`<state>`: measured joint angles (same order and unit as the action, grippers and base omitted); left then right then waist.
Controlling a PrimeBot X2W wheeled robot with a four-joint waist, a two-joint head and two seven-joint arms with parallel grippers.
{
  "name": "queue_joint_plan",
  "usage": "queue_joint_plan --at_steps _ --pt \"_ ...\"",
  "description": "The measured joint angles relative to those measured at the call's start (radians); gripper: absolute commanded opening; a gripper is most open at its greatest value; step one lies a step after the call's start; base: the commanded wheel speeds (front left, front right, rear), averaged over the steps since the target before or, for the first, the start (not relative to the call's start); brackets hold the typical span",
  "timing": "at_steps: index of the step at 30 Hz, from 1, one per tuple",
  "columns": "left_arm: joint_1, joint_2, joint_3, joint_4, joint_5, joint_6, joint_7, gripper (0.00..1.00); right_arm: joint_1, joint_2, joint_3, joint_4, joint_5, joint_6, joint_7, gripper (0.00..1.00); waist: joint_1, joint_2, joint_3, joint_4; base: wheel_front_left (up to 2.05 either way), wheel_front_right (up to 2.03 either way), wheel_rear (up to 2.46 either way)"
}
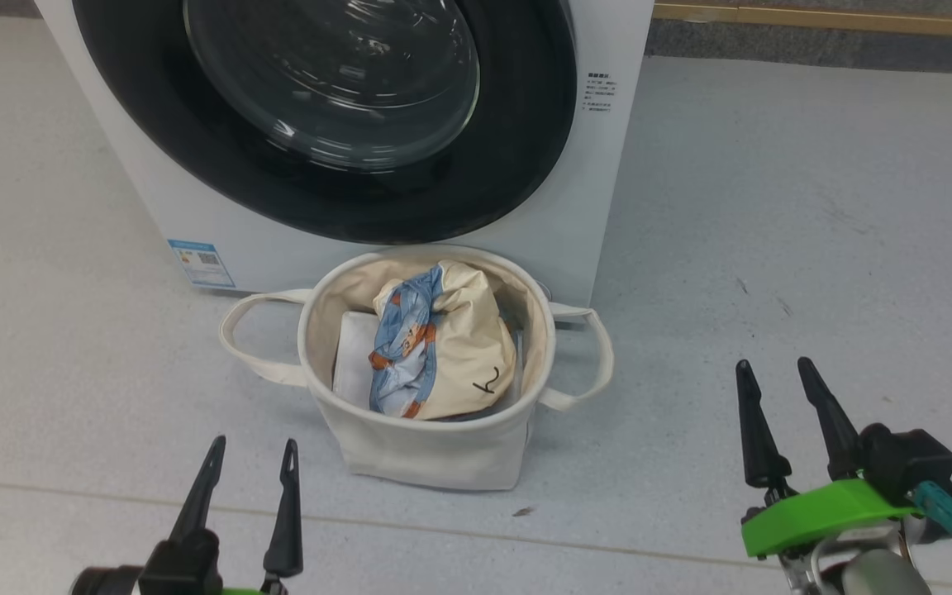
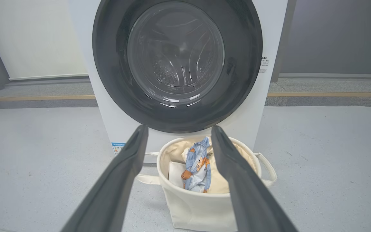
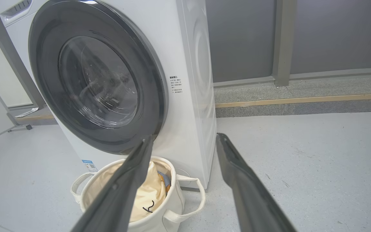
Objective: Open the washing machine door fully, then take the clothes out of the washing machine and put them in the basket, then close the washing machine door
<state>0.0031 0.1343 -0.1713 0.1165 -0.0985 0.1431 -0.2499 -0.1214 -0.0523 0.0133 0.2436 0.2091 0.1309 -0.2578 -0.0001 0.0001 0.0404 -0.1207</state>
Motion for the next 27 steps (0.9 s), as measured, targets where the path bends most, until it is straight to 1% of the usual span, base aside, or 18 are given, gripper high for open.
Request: queue_joint_plan --at_steps 5,10,16,23,27 --pt "0.017 -0.005 0.006 0.007 0.003 -0.004 0.0 1.0 0.006 0.0 -0.006 0.001 -0.014 0.0 0.0 1.0 0.0 0.0 -0.01 -0.002 0.0 0.0 0.0" --pt "0.022 -0.011 0.007 0.01 0.007 -0.021 0.0 1.0 0.006 0.0 -0.025 -0.003 -0.016 0.0 0.0 1.0 0.0 0.0 -0.012 -0.004 0.0 0.0 0.0" --pt "0.022 -0.014 0.014 0.006 0.01 -0.024 0.0 1.0 0.006 0.0 -0.031 -0.007 -0.016 0.0 0.0 1.0 0.0 0.0 -0.011 -0.004 0.0 0.0 0.0" --pt "0.022 -0.015 0.017 -0.011 0.03 -0.038 0.0 1.0 0.006 0.0 -0.032 -0.007 -0.016 0.0 0.0 1.0 0.0 0.0 -0.007 -0.001 0.0 0.0 0.0" --pt "0.022 -0.015 0.012 -0.012 0.049 -0.038 0.0 1.0 0.006 0.0 -0.032 -0.006 -0.015 0.0 0.0 1.0 0.0 0.0 -0.008 0.0 0.0 0.0 0.0"
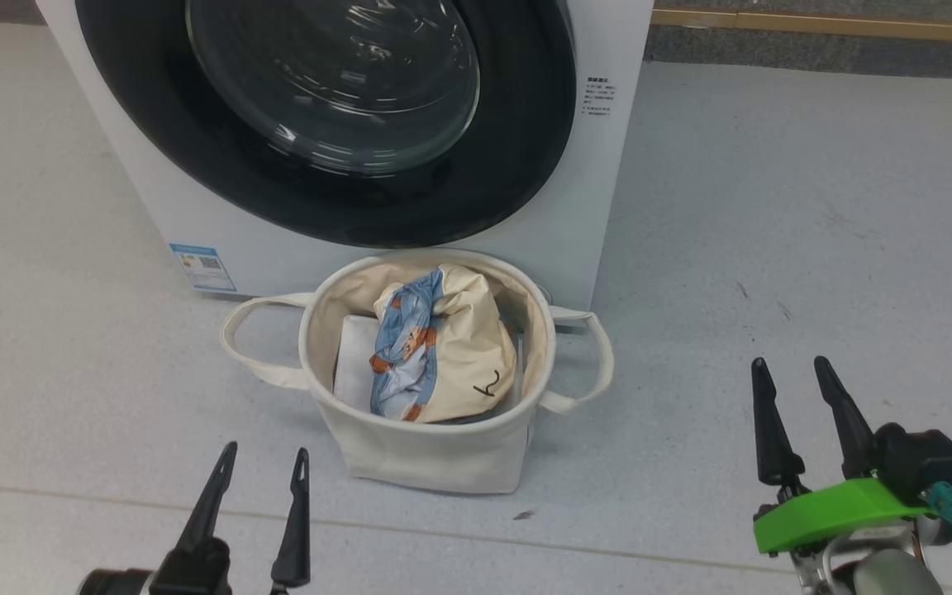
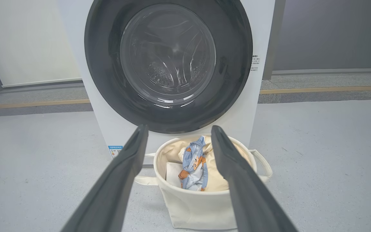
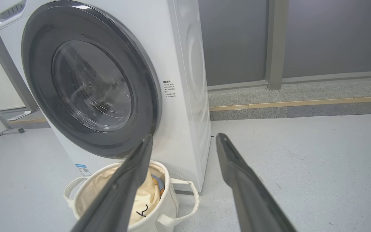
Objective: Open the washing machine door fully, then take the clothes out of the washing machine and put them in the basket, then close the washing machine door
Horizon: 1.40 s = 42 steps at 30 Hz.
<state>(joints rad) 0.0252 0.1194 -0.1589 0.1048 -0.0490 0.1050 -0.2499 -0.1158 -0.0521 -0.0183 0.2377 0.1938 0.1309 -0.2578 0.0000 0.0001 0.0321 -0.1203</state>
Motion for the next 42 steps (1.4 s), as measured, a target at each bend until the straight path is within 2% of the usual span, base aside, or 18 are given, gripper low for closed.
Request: queue_joint_plan --at_steps 42 --pt "0.0 -0.009 0.038 0.026 -0.011 -0.019 0.0 1.0 -0.001 0.0 0.004 0.007 0.003 0.0 0.0 1.0 0.0 0.0 -0.019 0.002 0.0 0.0 0.0"
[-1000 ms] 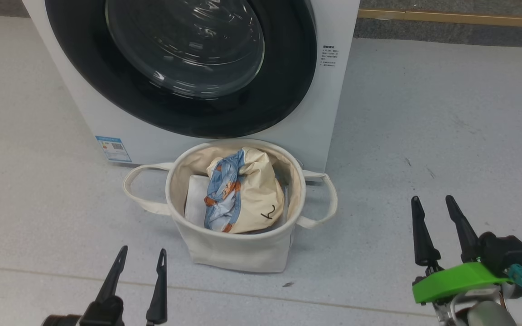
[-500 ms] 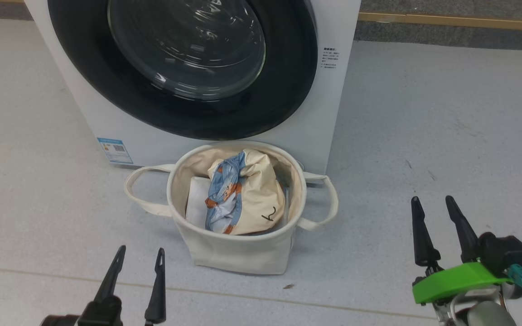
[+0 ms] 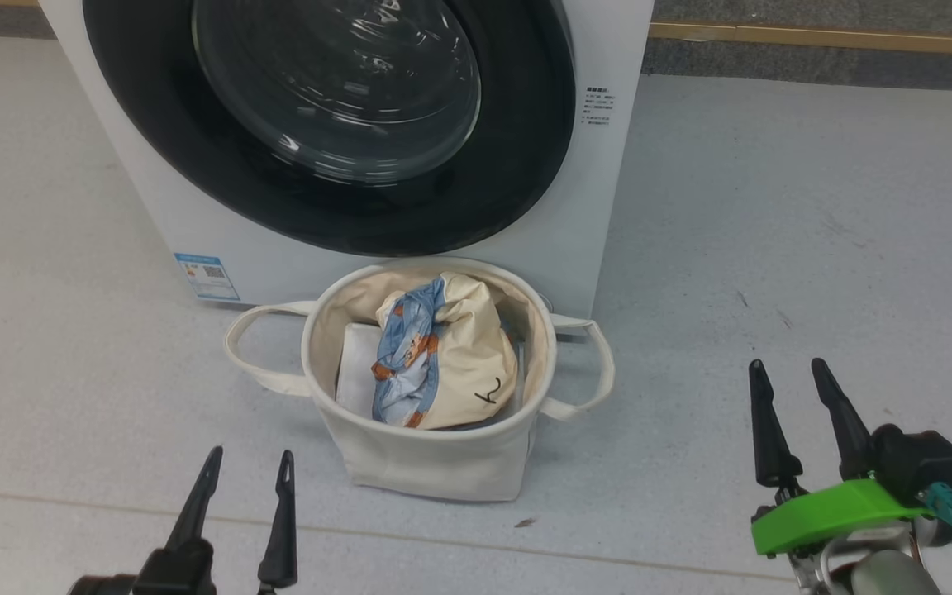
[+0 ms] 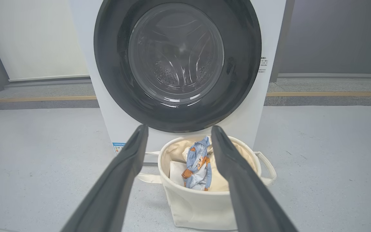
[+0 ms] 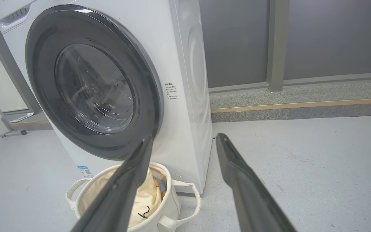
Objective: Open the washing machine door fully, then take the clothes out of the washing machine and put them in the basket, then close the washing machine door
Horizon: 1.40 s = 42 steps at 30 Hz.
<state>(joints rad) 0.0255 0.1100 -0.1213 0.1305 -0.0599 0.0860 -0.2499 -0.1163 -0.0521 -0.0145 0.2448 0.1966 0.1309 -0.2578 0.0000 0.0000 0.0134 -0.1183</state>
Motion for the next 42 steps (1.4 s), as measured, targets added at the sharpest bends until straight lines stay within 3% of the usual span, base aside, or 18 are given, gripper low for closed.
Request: queue_joint_plan --at_steps 4,5,11,16,20,42 --pt "0.0 -0.004 0.003 0.0 -0.007 -0.008 0.0 1.0 0.0 0.0 0.002 0.001 0.0 0.0 0.0 1.0 0.0 0.0 -0.001 -0.001 0.0 0.0 0.0" --pt "0.0 -0.005 0.003 0.0 -0.006 -0.012 0.0 0.0 0.0 0.0 0.003 0.002 0.0 0.0 0.0 0.0 0.0 0.0 -0.002 -0.001 0.0 0.0 0.0" --pt "0.028 -0.011 -0.001 0.072 -0.021 -0.014 0.011 0.0 0.046 0.002 0.003 0.072 0.016 0.0 0.007 0.0 0.0 0.0 -0.003 0.001 0.0 0.0 0.0" --pt "0.029 -0.012 0.005 0.074 -0.087 -0.017 0.027 0.0 0.05 0.003 0.001 0.071 0.073 0.0 0.023 0.0 0.0018 0.0 -0.006 0.006 0.0 0.0 0.0" --pt "0.029 -0.013 0.008 0.075 -0.135 -0.025 0.037 0.0 0.05 0.003 -0.001 0.071 0.118 0.0 0.034 0.0 0.0003 0.0 -0.004 0.01 0.0 0.0 0.0" --pt "0.011 -0.021 0.042 0.086 -0.392 -0.06 0.091 0.0 0.05 0.004 -0.023 0.066 0.353 0.0 0.092 0.0 0.0002 0.0 -0.005 0.03 0.0 0.0 0.0"
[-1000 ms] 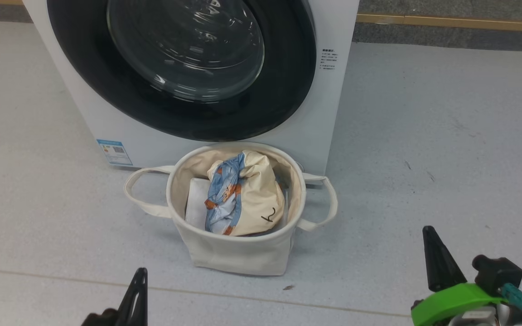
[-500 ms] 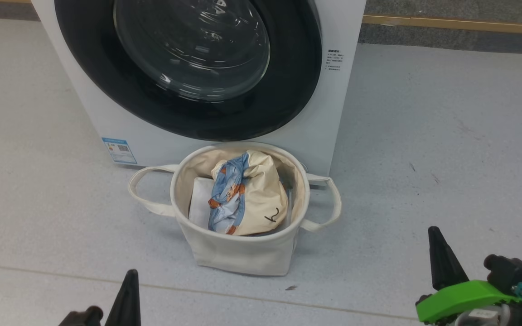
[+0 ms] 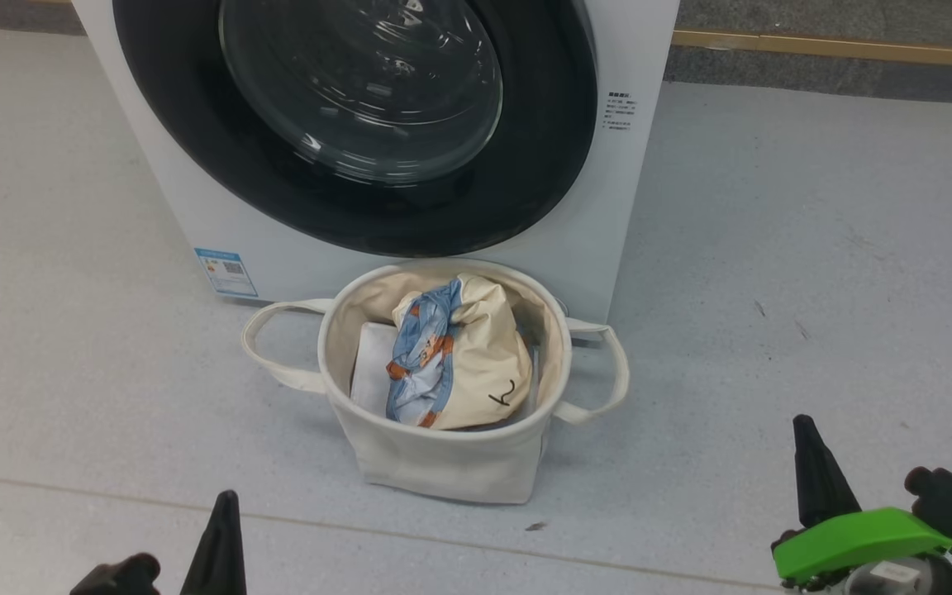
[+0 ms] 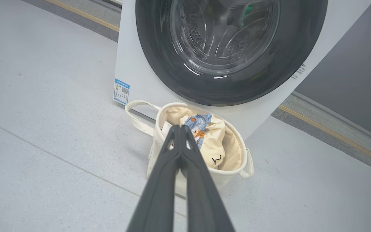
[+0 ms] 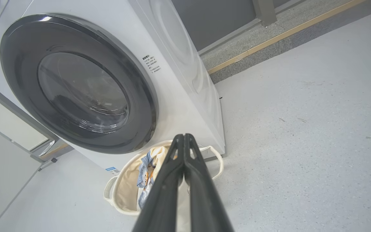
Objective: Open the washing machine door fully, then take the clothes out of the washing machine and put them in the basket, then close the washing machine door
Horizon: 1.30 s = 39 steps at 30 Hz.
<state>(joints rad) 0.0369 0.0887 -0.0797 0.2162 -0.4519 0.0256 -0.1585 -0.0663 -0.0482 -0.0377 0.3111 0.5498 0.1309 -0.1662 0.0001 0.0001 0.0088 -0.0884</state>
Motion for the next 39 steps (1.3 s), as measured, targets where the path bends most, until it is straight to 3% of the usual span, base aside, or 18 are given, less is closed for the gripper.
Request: queue_joint_plan --at_steps 39 --pt "-0.04 -0.019 0.065 0.023 -0.478 -0.062 0.113 0.0 0.0 0.003 -0.04 -0.009 0.437 0.0 0.117 0.0 -0.0001 0.0 -0.002 0.037 0.0 0.0 0.0"
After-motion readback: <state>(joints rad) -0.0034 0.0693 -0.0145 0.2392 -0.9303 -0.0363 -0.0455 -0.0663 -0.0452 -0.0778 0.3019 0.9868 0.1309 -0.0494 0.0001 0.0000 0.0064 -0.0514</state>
